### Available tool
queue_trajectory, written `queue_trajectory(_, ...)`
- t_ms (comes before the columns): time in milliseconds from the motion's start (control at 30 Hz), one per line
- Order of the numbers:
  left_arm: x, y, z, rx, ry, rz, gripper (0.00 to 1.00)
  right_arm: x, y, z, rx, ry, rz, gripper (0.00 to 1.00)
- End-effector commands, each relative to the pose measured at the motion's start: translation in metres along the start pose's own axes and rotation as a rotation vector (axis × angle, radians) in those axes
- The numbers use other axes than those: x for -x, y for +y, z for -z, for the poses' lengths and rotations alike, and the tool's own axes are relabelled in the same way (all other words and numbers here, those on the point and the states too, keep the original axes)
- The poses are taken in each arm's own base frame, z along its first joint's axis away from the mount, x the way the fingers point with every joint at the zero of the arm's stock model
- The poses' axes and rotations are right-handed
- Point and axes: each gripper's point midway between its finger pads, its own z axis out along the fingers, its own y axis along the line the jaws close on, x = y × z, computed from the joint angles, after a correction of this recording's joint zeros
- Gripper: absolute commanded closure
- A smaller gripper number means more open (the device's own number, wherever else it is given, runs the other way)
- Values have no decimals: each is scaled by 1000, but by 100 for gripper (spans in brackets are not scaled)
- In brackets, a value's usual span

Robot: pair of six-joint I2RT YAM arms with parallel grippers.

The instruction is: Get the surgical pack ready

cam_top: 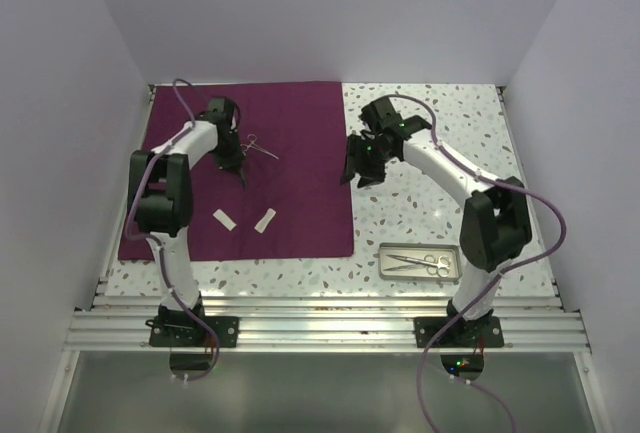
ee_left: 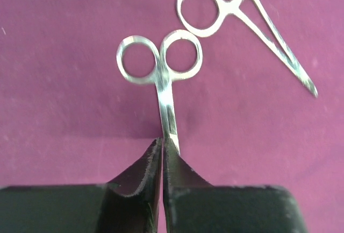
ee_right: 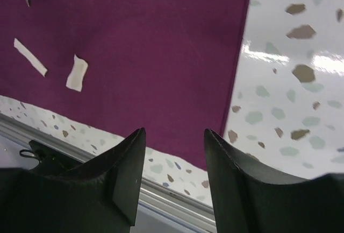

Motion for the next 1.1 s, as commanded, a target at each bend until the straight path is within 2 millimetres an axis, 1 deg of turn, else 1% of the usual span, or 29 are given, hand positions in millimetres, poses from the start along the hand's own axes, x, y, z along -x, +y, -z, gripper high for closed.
queue_trajectory(0,-2,-7,27,-63,-17,-11,100,20,46,-16,139,-34,11,49)
queue_trajectory(33,0,-8,32,-70,-30,-11,100,22,55,-19,169,-29,13,49)
queue_trajectory(67,-4,-7,33,-72,-23,-12,100,20,65,-23,188,-22,18,49)
queue_trajectory(100,-6,-7,35,-76,-22,-14,100,22,71,-26,203,-19,11,49)
queue_trajectory(133,-7,-10,40,-95,-23,-14,100,26,79,-33,230,-17,10,49)
queue_trajectory(167,-10,-9,41,-93,-19,-16,100,25,85,-36,238,-12,13,49)
queue_trajectory(233,-9,-6,42,-82,-31,-17,100,32,93,-45,247,-11,5,49)
queue_trajectory(300,-4,-7,43,-86,-41,-19,100,36,96,-48,242,-16,3,49)
queue_trajectory(333,2,-14,42,-110,-46,-20,81,44,99,-51,241,-29,4,49)
queue_trajectory(367,5,-17,41,-122,-46,-17,70,49,99,-53,235,-42,8,48)
queue_trajectory(400,8,-23,41,-143,-44,-1,63,58,106,-48,239,-60,23,48)
queue_trajectory(433,15,-28,39,-157,-46,10,52,62,106,-50,227,-63,29,48)
queue_trajectory(467,18,-32,39,-171,-47,20,48,63,103,-59,210,-50,29,48)
queue_trajectory(500,22,-37,40,-181,-52,50,45,70,107,-52,202,-66,42,48)
queue_trajectory(533,23,-41,36,-175,-52,61,42,73,106,-52,194,-71,42,48)
queue_trajectory(567,33,-46,38,-172,-73,77,41,76,107,-51,190,-80,44,48)
queue_trajectory(600,32,-46,36,-150,-59,119,41,78,105,-50,179,-92,47,48)
queue_trajectory(633,39,-51,32,-119,-71,128,41,76,104,-49,173,-93,50,47)
queue_trajectory(667,41,-51,30,-95,-68,143,43,75,102,-48,166,-94,53,48)
queue_trajectory(700,36,-50,29,-51,-41,173,43,71,94,-47,138,-88,58,48)
queue_trajectory(733,43,-56,26,-27,-57,170,45,70,90,-45,124,-90,59,47)
queue_trajectory(800,45,-65,25,0,-73,189,47,62,79,-40,100,-84,68,47)
queue_trajectory(867,49,-77,25,19,-111,191,47,60,68,-35,73,-94,66,47)
queue_trajectory(900,48,-81,25,37,-121,211,47,55,62,-29,68,-96,63,47)
queue_trajectory(933,50,-83,23,49,-128,226,48,54,56,-27,66,-95,53,47)
queue_trajectory(967,48,-85,21,59,-125,254,48,46,47,-29,55,-81,48,47)
queue_trajectory(1000,44,-87,14,75,-119,253,49,46,43,-25,54,-86,45,47)
queue_trajectory(1033,47,-89,15,81,-125,263,50,48,39,-14,62,-105,37,47)
queue_trajectory(1067,46,-89,13,92,-123,271,51,48,34,-12,60,-107,34,47)
